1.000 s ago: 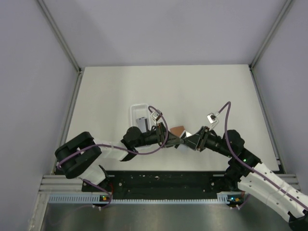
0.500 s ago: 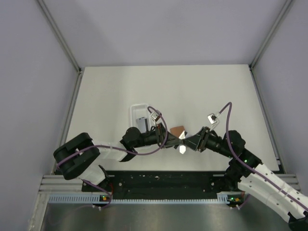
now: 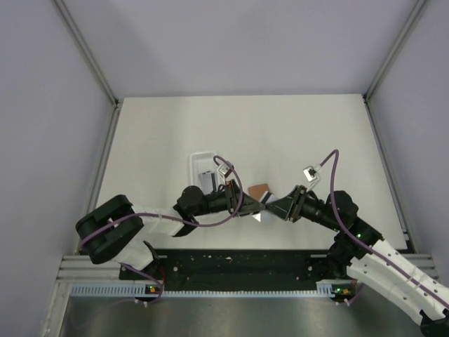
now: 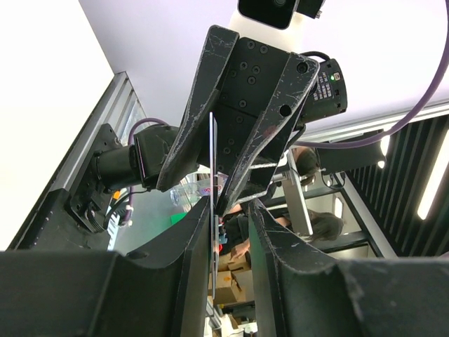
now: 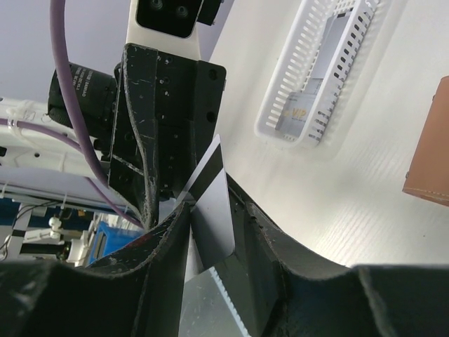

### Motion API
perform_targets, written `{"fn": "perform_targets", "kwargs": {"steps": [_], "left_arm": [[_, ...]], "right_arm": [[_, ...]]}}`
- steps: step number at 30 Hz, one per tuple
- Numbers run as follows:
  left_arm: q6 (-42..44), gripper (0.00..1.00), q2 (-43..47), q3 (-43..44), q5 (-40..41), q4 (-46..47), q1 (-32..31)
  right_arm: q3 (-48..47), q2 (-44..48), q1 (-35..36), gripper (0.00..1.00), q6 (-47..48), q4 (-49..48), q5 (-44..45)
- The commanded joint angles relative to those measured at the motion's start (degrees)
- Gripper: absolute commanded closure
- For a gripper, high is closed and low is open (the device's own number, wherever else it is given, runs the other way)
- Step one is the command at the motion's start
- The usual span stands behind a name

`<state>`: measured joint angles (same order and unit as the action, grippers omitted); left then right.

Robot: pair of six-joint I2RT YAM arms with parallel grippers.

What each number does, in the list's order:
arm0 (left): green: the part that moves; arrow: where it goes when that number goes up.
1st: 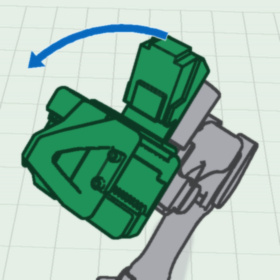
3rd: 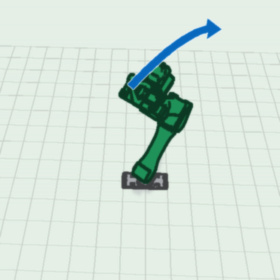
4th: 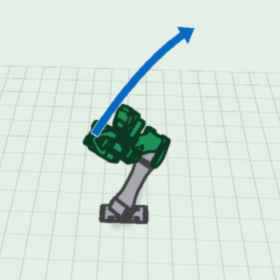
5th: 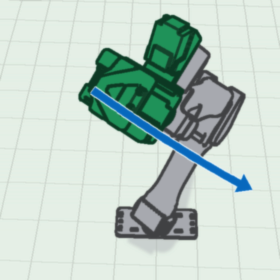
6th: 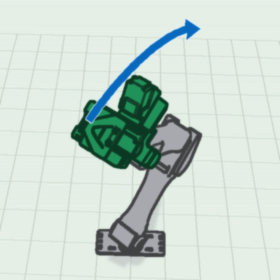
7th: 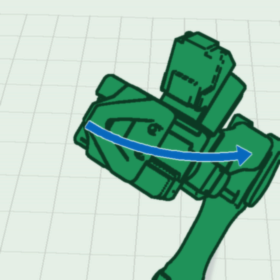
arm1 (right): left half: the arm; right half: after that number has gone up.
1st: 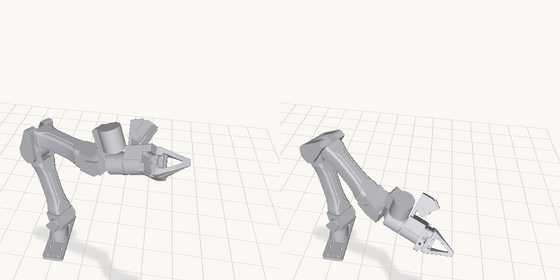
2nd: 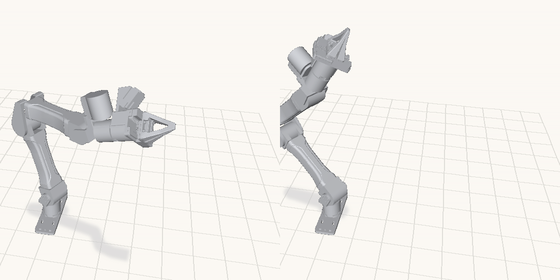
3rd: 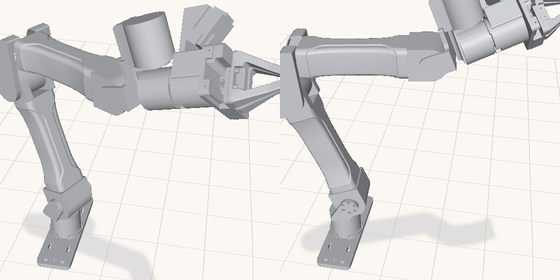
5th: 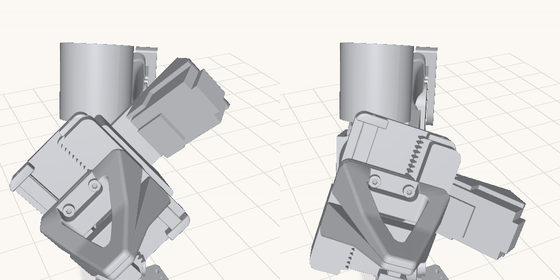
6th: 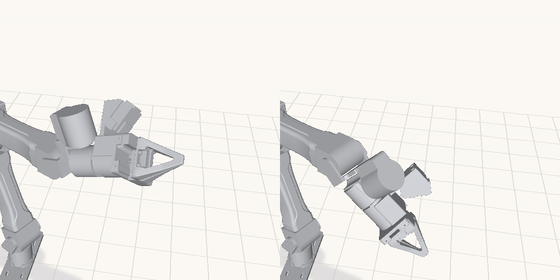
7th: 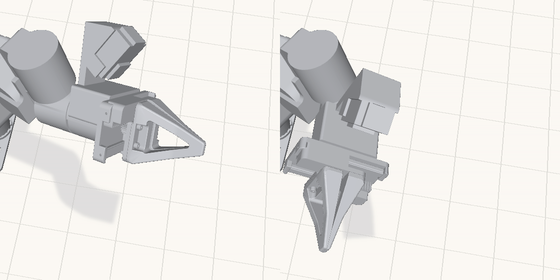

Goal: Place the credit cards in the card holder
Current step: Pick up the credit card from the storage box.

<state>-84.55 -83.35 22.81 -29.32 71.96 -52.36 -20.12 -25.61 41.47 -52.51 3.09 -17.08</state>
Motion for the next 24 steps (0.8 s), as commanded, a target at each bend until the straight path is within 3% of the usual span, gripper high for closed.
{"fn": "perform_targets", "kwargs": {"steps": [1, 11, 16, 19, 24], "left_arm": [[-0.88, 0.68, 2.67, -0.48, -0.39, 15.22, 0.59], [-0.79, 0.68, 2.84, -0.92, -0.47, 15.14, 1.03], [-0.26, 0.68, 2.4, -0.75, -0.74, 14.7, 0.94], [0.97, 0.68, 3.45, -0.22, -1.52, 11.72, 0.94], [6.23, 0.68, 9.16, 0.57, -2.85, 0.75, 0.59]], "right_arm": [[-0.01, 0.56, 0.01, 0.64, 1.97, 2.53, 1.96], [-0.53, 1.87, 0.01, 0.67, 1.89, 3.06, 2.32], [-0.8, 1.79, 0.01, 0.82, 1.71, 2.09, 2.58], [-1.5, 1.87, 0.01, 0.98, 2.06, 2.09, 3.02], [-5.27, 1.44, 0.1, 1.0, 4.6, 5.16, 3.37]]}}
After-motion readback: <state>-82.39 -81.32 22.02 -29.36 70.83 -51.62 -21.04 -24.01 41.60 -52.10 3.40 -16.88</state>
